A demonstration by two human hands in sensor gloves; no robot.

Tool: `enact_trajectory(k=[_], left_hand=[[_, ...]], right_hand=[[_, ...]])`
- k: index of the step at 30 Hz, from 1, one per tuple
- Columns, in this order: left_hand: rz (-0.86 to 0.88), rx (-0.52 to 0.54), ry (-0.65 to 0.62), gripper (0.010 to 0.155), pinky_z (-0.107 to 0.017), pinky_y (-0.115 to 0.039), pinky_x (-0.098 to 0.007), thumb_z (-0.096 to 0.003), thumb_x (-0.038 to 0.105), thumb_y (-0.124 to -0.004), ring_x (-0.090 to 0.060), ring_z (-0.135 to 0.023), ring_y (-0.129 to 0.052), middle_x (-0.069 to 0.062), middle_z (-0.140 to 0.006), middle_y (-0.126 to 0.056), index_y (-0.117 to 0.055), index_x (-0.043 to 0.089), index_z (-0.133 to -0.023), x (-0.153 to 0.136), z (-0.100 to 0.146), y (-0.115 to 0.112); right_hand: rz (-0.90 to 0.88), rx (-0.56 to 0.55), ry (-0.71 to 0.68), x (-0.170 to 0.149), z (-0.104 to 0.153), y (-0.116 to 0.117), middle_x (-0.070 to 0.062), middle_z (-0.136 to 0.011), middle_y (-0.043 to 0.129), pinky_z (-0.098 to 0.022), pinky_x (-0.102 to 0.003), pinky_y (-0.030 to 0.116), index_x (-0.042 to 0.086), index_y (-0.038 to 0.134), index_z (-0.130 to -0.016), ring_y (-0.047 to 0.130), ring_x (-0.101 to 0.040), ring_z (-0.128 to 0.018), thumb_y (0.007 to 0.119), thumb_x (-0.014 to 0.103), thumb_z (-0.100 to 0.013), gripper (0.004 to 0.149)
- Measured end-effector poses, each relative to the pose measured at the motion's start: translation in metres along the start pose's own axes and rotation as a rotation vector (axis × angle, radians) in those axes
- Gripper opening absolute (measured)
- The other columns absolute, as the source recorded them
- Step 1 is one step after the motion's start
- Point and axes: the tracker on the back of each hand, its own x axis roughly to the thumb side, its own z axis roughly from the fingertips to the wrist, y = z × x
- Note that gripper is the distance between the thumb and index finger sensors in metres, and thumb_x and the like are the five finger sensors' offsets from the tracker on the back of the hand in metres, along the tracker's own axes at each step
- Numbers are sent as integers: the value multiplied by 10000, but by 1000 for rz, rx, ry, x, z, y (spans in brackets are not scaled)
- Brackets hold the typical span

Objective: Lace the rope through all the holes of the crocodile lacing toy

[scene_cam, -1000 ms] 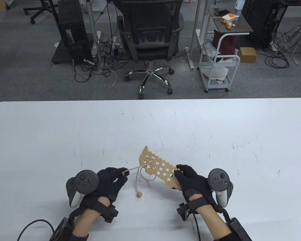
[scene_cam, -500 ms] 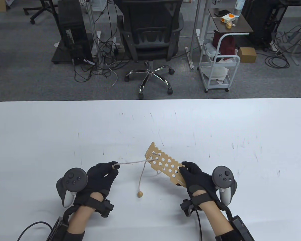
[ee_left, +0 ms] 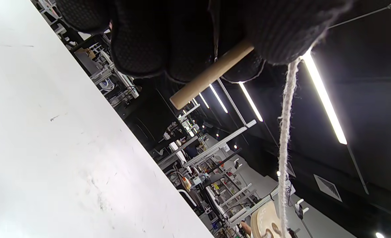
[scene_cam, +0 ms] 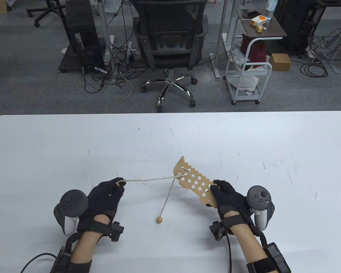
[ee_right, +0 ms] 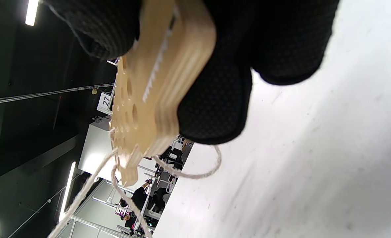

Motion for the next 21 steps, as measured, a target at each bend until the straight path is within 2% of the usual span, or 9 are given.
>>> enact_trajectory(k=[21], left_hand=[[127, 149, 37, 469, -718, -636, -540, -438, 512, -819, -281, -807, -879, 13, -863, -903, -861, 400, -891, -15, -1, 41]], right_hand=[[21, -53, 55, -11, -9, -18, -55, -642, 976, -402, -447, 843, 131, 740, -856, 1093, -239, -429, 772, 378, -472, 457]])
